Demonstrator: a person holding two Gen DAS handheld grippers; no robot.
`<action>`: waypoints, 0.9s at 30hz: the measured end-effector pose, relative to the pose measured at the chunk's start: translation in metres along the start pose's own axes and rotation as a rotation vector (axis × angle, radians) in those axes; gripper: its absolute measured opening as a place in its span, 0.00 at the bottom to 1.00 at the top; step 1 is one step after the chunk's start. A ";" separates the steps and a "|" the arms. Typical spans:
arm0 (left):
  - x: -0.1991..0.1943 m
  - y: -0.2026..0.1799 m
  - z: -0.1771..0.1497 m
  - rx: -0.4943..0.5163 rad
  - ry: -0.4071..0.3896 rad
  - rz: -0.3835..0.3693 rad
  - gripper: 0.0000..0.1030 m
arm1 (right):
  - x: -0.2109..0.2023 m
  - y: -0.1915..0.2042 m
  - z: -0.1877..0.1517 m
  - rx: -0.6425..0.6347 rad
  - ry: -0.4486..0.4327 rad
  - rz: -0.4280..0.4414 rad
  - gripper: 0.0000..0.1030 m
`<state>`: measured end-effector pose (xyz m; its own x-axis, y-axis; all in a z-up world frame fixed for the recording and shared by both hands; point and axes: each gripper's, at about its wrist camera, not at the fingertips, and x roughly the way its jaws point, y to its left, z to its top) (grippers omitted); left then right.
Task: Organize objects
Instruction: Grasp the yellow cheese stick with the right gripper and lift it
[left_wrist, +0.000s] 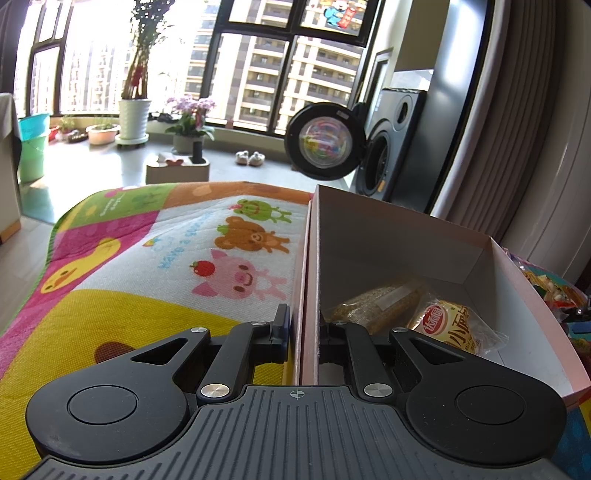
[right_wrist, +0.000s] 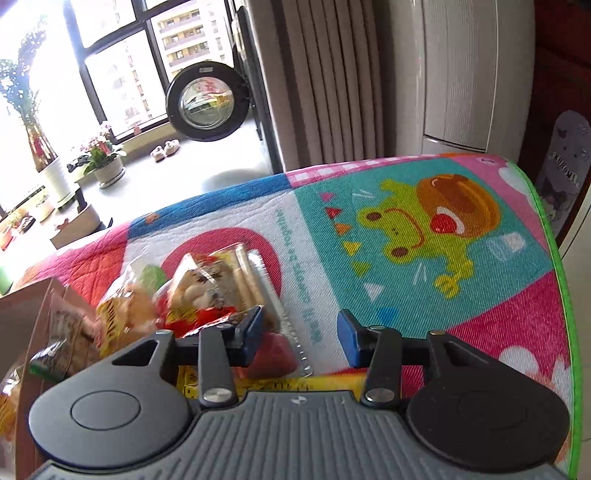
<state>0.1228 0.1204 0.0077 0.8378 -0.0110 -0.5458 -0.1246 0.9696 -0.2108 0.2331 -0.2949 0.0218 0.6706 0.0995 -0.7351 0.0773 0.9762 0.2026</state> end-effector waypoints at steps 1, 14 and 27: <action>0.000 0.000 0.000 0.000 0.000 0.000 0.12 | -0.008 0.001 -0.008 -0.002 0.013 0.013 0.42; 0.000 0.000 0.000 0.000 0.000 0.000 0.12 | -0.083 0.027 -0.094 0.003 0.143 0.242 0.61; 0.000 -0.001 0.000 -0.004 0.002 -0.002 0.12 | -0.116 0.061 -0.139 -0.245 0.098 0.208 0.77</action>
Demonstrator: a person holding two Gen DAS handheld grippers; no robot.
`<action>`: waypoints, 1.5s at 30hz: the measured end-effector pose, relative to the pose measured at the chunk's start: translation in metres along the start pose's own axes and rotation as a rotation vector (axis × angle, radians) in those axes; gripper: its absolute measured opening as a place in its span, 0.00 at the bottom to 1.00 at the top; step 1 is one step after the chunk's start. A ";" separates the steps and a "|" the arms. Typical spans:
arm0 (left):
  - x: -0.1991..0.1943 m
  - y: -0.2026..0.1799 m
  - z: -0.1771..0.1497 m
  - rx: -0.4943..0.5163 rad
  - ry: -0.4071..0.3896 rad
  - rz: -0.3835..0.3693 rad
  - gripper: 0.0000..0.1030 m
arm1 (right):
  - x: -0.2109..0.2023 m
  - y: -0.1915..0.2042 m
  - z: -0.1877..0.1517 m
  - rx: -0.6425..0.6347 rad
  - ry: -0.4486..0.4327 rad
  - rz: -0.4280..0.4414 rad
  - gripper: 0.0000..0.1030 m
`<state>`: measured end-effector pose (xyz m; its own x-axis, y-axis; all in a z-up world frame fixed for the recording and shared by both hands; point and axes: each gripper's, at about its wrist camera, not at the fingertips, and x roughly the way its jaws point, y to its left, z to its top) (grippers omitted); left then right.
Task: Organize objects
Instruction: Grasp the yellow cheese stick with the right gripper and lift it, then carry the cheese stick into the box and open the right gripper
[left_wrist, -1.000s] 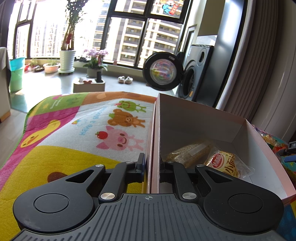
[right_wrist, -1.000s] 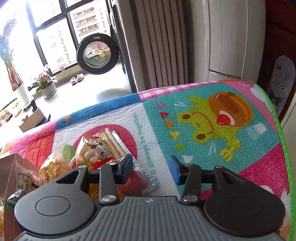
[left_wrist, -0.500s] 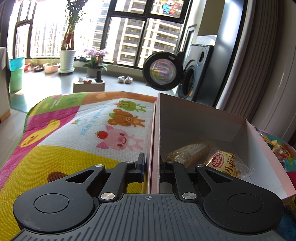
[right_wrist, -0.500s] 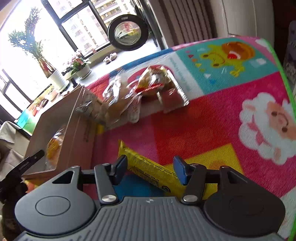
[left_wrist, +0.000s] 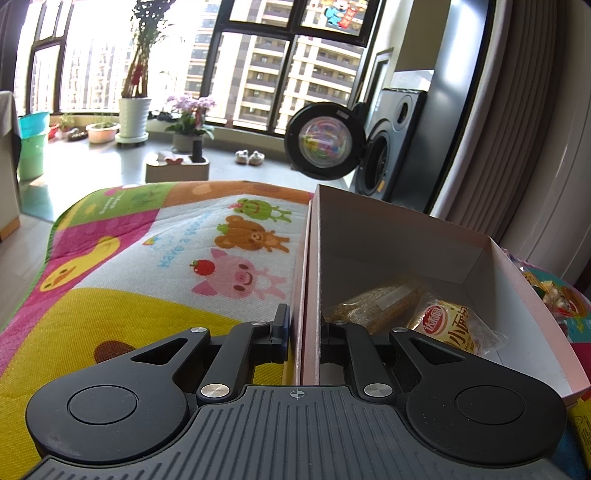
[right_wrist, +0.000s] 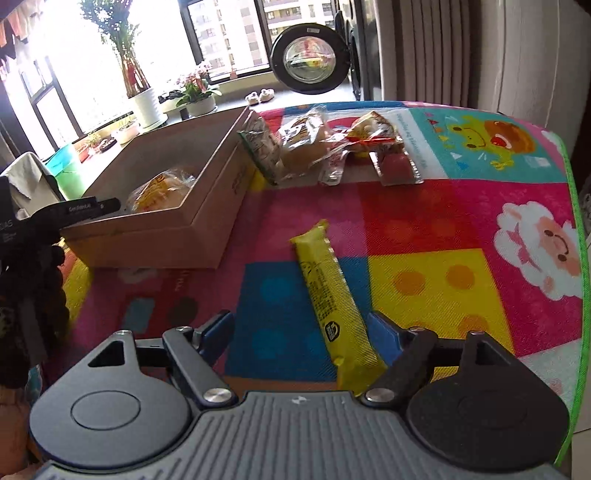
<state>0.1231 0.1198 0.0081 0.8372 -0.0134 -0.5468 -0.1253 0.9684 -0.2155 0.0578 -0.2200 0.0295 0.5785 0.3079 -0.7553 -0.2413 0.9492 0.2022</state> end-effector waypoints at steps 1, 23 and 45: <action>0.000 0.000 0.000 0.001 0.000 0.001 0.12 | 0.000 0.005 -0.001 -0.020 -0.003 0.012 0.77; -0.011 -0.013 0.005 0.075 -0.053 0.049 0.09 | 0.030 0.033 0.004 -0.153 -0.046 -0.158 0.24; -0.011 -0.007 0.002 0.055 -0.055 0.019 0.10 | -0.070 0.112 0.072 -0.168 -0.168 0.073 0.21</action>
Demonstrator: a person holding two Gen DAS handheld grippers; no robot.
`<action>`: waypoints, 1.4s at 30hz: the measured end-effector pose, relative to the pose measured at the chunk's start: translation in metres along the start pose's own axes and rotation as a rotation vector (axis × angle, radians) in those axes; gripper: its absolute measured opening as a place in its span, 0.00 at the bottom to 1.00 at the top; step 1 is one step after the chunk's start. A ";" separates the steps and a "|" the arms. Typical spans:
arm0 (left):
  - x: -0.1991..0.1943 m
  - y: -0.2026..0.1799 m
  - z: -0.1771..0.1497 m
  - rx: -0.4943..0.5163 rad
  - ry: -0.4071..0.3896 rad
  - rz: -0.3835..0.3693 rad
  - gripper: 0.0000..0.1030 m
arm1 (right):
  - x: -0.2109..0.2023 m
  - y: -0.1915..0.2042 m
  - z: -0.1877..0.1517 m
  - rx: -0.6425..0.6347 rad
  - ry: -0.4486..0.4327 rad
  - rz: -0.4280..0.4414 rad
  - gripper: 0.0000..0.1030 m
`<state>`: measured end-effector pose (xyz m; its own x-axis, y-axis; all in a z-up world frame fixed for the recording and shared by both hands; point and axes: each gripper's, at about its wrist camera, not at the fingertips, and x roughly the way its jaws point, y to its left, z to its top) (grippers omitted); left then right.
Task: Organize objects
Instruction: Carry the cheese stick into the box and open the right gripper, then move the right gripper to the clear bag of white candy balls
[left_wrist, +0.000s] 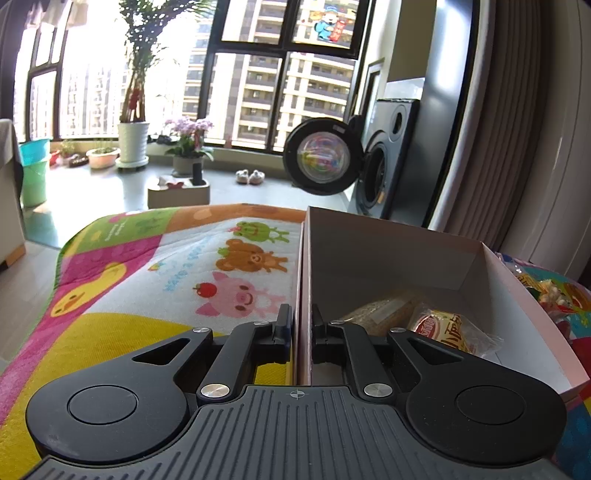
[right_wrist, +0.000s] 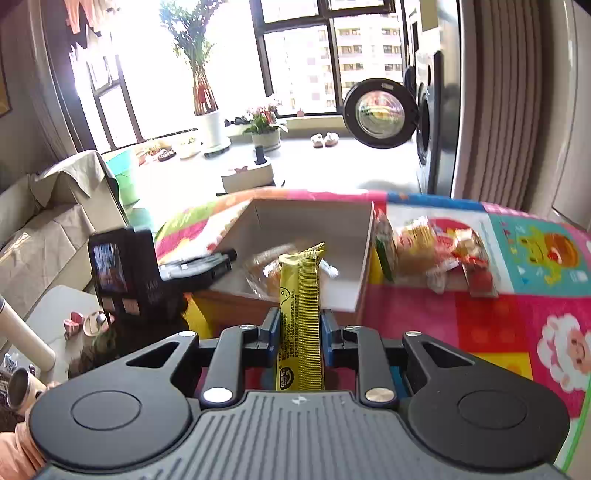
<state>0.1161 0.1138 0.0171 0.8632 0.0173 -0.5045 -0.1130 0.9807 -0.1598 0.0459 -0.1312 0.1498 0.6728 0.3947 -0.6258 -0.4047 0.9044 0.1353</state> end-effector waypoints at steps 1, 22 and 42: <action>0.000 0.000 0.000 -0.002 0.001 -0.002 0.10 | 0.009 0.002 0.010 -0.003 -0.008 -0.003 0.21; 0.001 0.001 -0.001 -0.008 0.004 -0.008 0.11 | 0.099 -0.044 0.029 0.052 0.020 -0.192 0.27; 0.001 0.004 -0.002 -0.012 0.016 -0.008 0.11 | 0.147 -0.118 0.027 0.345 0.000 -0.102 0.31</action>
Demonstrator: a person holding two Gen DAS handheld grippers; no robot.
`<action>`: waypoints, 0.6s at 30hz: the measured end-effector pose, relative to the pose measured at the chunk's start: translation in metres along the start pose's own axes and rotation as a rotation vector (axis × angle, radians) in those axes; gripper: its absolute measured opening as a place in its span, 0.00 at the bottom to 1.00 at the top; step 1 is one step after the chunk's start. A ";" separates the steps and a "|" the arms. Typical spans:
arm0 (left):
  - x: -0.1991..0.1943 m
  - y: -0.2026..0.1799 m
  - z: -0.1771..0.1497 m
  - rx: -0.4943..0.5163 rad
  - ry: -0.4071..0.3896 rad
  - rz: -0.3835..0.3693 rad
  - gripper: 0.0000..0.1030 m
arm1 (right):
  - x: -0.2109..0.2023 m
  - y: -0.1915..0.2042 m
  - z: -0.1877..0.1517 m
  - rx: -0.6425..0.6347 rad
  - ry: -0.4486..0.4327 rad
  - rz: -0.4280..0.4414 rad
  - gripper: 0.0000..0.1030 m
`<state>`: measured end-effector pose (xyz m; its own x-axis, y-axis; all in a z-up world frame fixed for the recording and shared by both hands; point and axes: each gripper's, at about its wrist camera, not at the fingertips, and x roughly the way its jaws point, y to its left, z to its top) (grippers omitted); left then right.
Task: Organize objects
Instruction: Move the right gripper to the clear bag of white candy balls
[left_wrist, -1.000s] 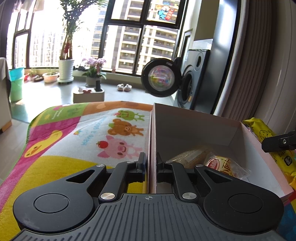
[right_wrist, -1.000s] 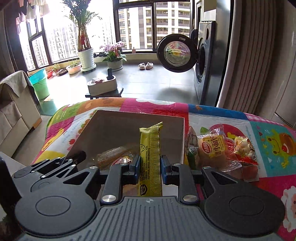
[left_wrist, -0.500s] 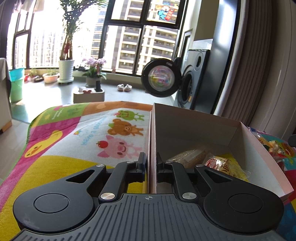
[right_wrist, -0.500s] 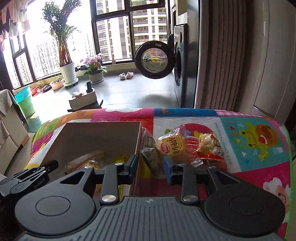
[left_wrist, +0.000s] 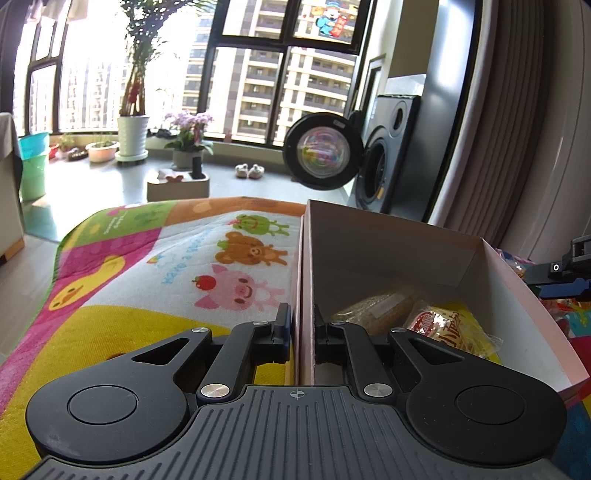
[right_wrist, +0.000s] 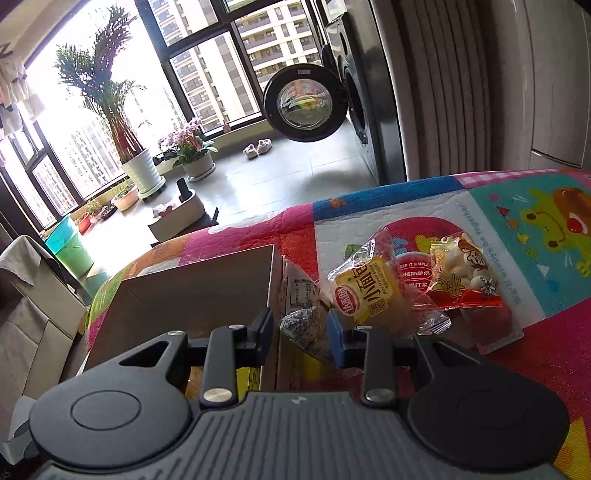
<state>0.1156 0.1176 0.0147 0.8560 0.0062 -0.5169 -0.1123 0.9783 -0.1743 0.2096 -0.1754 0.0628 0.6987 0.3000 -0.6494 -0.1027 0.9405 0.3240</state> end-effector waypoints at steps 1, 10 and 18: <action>0.000 0.000 0.000 0.001 0.000 0.001 0.11 | 0.000 -0.003 0.000 0.009 -0.001 0.005 0.31; 0.000 0.000 0.000 0.006 -0.003 0.006 0.11 | 0.009 0.009 -0.001 -0.089 -0.009 -0.034 0.31; 0.001 0.001 -0.001 0.007 -0.001 0.007 0.11 | 0.031 0.033 0.009 -0.187 0.000 -0.144 0.30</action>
<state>0.1158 0.1184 0.0135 0.8560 0.0136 -0.5169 -0.1149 0.9797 -0.1645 0.2343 -0.1361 0.0594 0.7159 0.1603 -0.6796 -0.1311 0.9868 0.0948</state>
